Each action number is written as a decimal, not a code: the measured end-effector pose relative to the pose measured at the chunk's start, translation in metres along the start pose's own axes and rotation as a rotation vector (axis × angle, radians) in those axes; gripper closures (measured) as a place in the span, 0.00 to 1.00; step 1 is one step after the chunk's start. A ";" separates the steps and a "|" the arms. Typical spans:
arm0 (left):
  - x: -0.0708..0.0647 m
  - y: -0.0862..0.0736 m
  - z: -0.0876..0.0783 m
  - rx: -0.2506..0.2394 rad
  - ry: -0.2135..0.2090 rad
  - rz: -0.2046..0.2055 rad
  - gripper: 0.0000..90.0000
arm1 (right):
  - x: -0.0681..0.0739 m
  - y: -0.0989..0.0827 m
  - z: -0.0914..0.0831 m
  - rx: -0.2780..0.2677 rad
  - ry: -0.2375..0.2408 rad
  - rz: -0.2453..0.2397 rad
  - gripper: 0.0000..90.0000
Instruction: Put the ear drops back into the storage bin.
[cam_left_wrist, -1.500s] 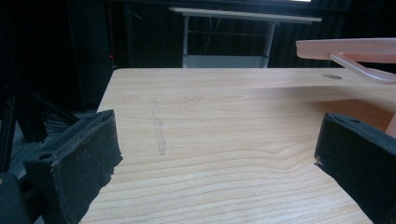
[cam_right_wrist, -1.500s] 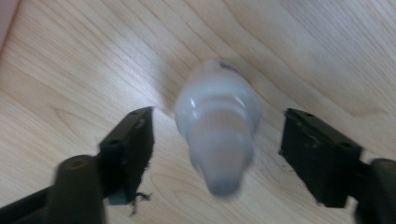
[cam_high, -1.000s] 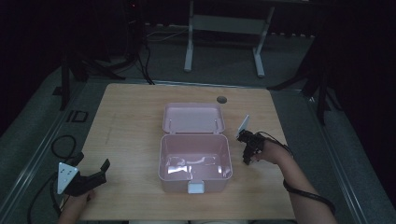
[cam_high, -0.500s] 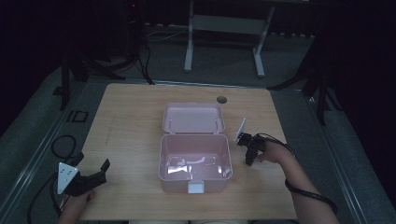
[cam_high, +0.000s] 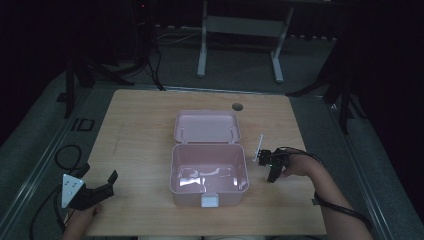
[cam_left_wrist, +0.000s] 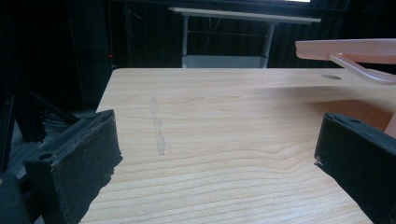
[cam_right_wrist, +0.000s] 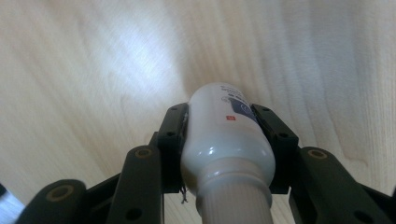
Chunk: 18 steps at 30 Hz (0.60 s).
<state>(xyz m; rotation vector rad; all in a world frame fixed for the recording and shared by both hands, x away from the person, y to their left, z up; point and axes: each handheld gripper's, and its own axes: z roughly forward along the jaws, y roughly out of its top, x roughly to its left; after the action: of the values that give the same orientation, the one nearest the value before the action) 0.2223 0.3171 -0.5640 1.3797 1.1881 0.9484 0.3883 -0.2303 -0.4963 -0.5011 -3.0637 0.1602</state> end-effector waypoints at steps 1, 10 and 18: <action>0.000 0.000 0.000 0.000 -0.001 0.000 0.00 | 0.003 -0.002 0.000 -0.003 0.009 -0.024 0.66; 0.000 0.000 0.000 0.001 0.001 0.000 0.00 | 0.023 -0.008 -0.001 0.050 -0.045 -0.217 0.66; 0.000 0.000 0.000 0.002 0.001 0.002 0.00 | 0.035 -0.010 -0.006 0.038 -0.082 -0.319 0.66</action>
<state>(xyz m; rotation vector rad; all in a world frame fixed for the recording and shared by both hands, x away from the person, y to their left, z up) 0.2224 0.3170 -0.5640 1.3826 1.1893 0.9494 0.3522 -0.2279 -0.4884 0.0001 -3.1583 0.2324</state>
